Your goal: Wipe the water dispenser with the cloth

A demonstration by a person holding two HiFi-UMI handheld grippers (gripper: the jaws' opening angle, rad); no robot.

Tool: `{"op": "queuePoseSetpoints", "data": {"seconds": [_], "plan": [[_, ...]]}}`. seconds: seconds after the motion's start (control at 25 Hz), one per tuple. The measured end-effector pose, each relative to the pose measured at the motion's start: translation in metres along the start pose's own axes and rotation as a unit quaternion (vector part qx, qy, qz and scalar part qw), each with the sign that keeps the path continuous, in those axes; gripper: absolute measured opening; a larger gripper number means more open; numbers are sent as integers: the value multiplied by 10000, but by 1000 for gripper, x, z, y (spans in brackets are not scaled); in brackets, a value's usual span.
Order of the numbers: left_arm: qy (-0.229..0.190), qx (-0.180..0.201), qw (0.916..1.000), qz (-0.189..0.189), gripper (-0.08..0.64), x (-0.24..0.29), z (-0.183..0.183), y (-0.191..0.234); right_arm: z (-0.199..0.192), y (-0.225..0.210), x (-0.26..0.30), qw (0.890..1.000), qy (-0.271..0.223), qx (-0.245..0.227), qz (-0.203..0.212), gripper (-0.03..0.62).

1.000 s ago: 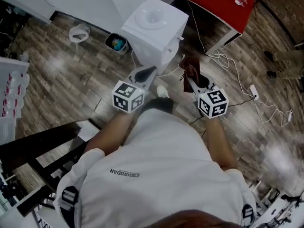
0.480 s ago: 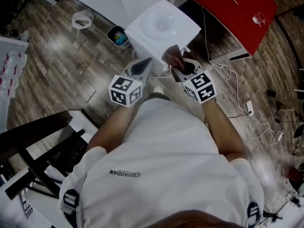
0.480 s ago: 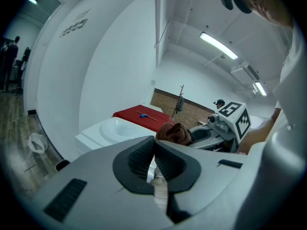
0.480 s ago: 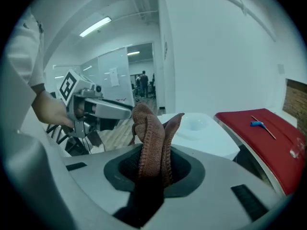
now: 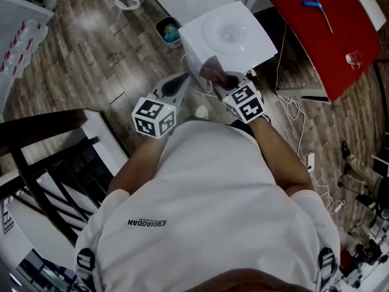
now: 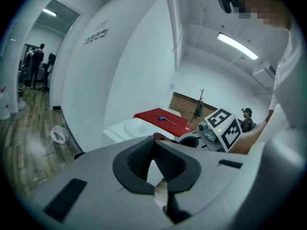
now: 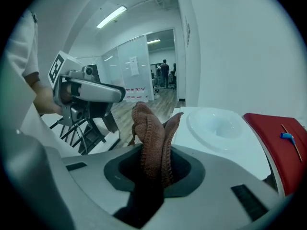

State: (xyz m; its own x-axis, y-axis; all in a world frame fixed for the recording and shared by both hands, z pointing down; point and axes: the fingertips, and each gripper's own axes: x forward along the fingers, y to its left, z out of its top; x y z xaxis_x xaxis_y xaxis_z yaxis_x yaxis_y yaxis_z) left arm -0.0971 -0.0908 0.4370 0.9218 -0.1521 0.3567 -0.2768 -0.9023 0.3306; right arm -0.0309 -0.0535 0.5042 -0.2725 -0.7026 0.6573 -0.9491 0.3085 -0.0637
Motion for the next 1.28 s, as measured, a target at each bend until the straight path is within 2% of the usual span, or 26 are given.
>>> {"op": "queuePoseSetpoints", "data": {"seconds": [0.16, 0.4, 0.68, 1.28], "plan": [[-174, -184, 9985, 490, -3, -3, 3, 8, 7, -9, 3, 9996, -30, 34, 283, 86], [-562, -522, 9912, 1074, -3, 6, 12, -2, 0, -30, -1, 9970, 117, -10, 763, 86], [-513, -677, 9877, 1313, -3, 30, -1, -36, -9, -61, -10, 9939, 159, -97, 1084, 86], [-703, -630, 9803, 1735, -3, 65, 12, -62, -29, -121, -30, 9925, 145, -61, 1214, 86]]}}
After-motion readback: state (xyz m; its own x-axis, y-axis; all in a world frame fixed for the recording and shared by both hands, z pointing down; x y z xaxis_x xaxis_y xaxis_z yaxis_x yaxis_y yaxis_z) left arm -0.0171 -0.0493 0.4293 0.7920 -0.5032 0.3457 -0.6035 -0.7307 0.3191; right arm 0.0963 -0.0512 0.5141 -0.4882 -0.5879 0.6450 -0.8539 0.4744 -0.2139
